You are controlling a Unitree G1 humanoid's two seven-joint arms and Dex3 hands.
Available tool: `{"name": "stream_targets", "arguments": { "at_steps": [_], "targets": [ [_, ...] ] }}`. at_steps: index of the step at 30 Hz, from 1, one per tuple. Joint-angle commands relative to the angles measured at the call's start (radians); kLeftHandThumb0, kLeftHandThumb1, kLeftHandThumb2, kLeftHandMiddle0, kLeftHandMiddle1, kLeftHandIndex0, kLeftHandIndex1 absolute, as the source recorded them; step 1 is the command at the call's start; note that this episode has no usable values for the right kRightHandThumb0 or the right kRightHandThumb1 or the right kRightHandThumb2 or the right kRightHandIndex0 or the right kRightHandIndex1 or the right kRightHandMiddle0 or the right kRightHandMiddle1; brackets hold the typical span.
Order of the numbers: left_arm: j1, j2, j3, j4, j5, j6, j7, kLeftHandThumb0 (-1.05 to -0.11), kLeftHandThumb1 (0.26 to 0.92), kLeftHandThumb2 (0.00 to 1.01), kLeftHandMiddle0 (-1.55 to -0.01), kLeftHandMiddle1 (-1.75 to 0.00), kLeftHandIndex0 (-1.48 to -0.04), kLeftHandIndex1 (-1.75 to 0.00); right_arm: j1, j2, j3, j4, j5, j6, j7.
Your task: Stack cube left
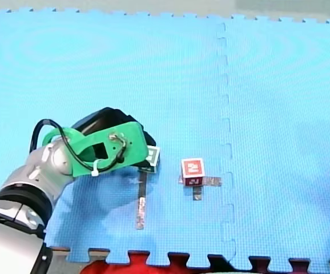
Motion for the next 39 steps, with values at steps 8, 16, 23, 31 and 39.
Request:
{"name": "stream_targets", "arguments": {
  "at_steps": [8, 16, 23, 31, 39],
  "targets": [
    [-0.056, 0.004, 0.016, -0.013, -0.021, -0.013, -0.068, -0.485, 0.776, 0.00, -0.95, -1.75, -1.33, -0.01, -0.003, 0.004, -0.001, 0.014, 0.007, -0.007, -0.003],
    [-0.077, 0.016, 0.034, -0.023, -0.056, -0.080, -0.142, -0.491, 0.778, 0.00, -0.93, -1.75, -1.32, 0.00, -0.010, 0.008, 0.002, 0.032, 0.011, -0.017, -0.007],
    [-0.084, 0.009, 0.029, -0.023, -0.057, -0.076, -0.148, -0.489, 0.778, 0.00, -0.93, -1.75, -1.32, 0.00, -0.011, 0.010, 0.004, 0.032, 0.010, -0.015, -0.009],
    [-0.098, 0.005, 0.027, -0.026, -0.058, -0.077, -0.163, -0.486, 0.779, 0.00, -0.94, -1.75, -1.32, 0.00, -0.017, 0.014, 0.007, 0.044, 0.006, -0.017, -0.019],
    [-0.100, -0.009, 0.030, -0.029, -0.071, -0.101, -0.199, -0.481, 0.781, 0.00, -0.95, -1.75, -1.31, 0.00, -0.020, 0.014, 0.009, 0.052, 0.004, -0.022, -0.029]
  ]
}}
